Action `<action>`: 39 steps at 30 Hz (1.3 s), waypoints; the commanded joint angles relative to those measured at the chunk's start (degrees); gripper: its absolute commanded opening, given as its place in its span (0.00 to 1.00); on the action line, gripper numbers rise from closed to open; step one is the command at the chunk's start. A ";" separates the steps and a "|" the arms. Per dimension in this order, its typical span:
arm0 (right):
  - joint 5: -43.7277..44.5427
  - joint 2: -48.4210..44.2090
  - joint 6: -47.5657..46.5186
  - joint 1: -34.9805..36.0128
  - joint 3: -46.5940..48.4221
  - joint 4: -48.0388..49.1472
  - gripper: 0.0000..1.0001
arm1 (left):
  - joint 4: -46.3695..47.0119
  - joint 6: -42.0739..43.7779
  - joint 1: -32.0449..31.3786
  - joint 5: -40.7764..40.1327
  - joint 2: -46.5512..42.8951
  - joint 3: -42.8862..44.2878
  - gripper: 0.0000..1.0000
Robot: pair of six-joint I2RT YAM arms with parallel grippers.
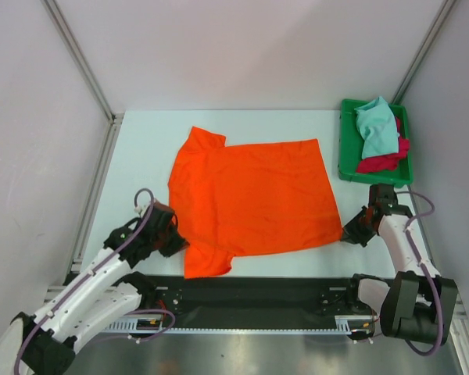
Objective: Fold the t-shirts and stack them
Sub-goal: Fold the tshirt
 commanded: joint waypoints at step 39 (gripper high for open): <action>-6.86 43.56 -10.10 4.88 41.32 3.91 0.35 | 20.24 25.49 23.94 11.96 44.11 26.57 0.00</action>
